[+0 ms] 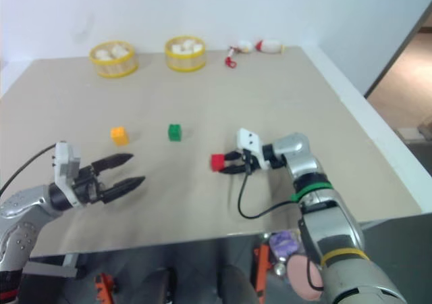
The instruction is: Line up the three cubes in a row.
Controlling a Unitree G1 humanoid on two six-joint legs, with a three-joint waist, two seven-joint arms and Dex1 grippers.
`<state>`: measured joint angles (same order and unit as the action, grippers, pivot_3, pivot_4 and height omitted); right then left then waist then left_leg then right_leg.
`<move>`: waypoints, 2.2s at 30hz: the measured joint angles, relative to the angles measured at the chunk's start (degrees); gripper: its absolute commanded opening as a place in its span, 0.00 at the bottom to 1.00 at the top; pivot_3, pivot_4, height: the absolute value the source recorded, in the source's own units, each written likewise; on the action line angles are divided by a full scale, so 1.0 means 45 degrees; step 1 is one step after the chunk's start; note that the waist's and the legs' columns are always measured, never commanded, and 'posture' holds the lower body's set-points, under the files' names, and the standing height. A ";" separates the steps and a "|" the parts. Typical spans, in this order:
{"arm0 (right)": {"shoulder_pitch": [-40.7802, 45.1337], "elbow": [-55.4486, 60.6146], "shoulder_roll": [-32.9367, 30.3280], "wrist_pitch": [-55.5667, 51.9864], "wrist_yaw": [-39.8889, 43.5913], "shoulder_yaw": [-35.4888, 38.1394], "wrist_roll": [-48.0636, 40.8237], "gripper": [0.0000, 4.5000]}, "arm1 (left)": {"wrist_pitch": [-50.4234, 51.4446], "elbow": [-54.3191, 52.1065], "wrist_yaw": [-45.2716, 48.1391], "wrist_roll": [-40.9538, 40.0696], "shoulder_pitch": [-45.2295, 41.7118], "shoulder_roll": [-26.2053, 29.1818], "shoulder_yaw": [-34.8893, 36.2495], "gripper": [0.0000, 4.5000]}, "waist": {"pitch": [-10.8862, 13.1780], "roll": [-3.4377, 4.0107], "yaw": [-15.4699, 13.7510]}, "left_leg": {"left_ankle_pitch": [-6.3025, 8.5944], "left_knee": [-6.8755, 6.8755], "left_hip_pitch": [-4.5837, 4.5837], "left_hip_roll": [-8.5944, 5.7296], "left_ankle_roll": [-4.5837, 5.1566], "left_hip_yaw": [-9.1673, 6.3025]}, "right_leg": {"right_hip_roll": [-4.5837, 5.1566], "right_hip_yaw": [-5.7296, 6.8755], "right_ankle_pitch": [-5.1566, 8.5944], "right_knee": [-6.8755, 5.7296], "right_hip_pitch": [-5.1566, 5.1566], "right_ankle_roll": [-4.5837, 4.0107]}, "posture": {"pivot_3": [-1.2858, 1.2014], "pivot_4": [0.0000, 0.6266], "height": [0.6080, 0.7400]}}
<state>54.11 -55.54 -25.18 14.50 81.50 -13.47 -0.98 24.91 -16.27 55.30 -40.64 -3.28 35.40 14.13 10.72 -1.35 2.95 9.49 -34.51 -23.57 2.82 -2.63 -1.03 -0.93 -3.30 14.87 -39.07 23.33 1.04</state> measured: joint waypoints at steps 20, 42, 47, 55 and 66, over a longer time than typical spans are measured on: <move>0.0679 -0.0805 -0.0812 -0.0414 0.1046 -0.0021 0.0642 0.99 | 0.0248 -0.0487 -0.0701 -0.0331 0.0649 -0.0003 0.0352 1.00 | -0.0039 -0.0063 -0.0218 | 0.0077 0.0014 0.0021 -0.0046 -0.0022 -0.0004 | 0.0062 0.0016 0.0065 0.0000 -0.0040 -0.0050 | 0.52 0.24 1.00; 0.2428 0.0349 -0.2191 -0.4239 -0.0094 0.2863 -0.1653 0.99 | 0.1017 0.0657 -0.6293 0.1557 -0.1198 -0.3539 -0.1212 1.00 | -0.0018 -0.0069 -0.0042 | 0.0088 -0.0043 0.0029 -0.0007 -0.0037 0.0075 | 0.0008 -0.0090 0.0031 -0.0004 -0.0026 0.0030 | 0.52 0.24 1.00; 0.1272 0.2487 -0.1664 -0.5248 -0.0941 0.3082 -0.2236 0.99 | 0.1423 0.0869 -0.7501 0.2238 -0.1631 -0.3993 -0.1535 1.00 | -0.0018 -0.0069 -0.0070 | 0.0098 -0.0043 0.0004 -0.0045 -0.0038 0.0079 | 0.0050 -0.0093 0.0029 -0.0002 -0.0021 0.0029 | 0.52 0.24 1.00; 0.0060 0.5853 -0.1360 -0.7039 -0.1476 0.3058 -0.3192 0.99 | 0.1782 0.1743 -0.8482 0.3438 -0.2851 -0.4687 -0.2667 1.00 | -0.0018 -0.0069 -0.0079 | 0.0098 -0.0078 -0.0033 -0.0052 -0.0039 0.0066 | 0.0051 -0.0083 0.0017 -0.0001 -0.0003 0.0049 | 0.52 0.24 1.00; -0.0866 0.7578 -0.1370 -0.8260 -0.1584 0.2959 -0.3753 0.99 | 0.1694 0.4981 -0.9704 0.4993 -0.5835 -0.5782 -0.2950 1.00 | -0.0018 -0.0070 -0.0058 | 0.0097 -0.0131 -0.0060 -0.0052 -0.0036 0.0067 | 0.0040 -0.0093 0.0012 -0.0001 0.0003 0.0127 | 0.52 0.24 1.00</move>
<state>50.22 -21.44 -31.35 -22.66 74.37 -0.15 -17.87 32.53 6.14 11.63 -18.17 -29.54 9.39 0.86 10.64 -1.66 2.69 9.93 -35.10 -23.84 2.59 -2.79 -0.73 -0.75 -3.71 14.93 -39.07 23.35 1.61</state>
